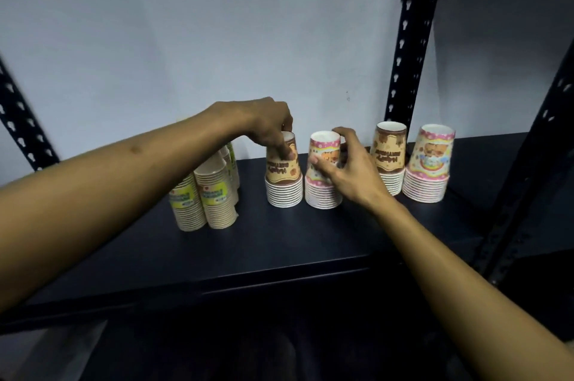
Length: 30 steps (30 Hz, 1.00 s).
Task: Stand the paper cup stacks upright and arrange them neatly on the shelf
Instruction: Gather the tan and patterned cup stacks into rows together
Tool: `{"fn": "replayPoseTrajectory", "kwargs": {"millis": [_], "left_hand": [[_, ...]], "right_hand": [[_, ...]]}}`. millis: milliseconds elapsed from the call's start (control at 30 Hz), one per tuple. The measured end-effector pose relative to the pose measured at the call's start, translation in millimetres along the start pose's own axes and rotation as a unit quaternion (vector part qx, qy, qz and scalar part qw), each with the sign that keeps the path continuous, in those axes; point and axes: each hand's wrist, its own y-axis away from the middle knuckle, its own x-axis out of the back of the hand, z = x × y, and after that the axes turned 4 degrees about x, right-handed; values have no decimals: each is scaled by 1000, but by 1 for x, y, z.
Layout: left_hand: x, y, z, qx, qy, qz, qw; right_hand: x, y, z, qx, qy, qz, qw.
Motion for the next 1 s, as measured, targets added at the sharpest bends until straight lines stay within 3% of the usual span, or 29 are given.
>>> {"fn": "replayPoseTrajectory", "kwargs": {"millis": [500, 1000], "left_hand": [[10, -16, -48, 67, -46, -42, 996], [13, -16, -55, 51, -33, -55, 997]], "right_hand": [[-43, -49, -4, -10, -29, -70, 997], [-45, -77, -6, -8, -48, -129, 990]]}}
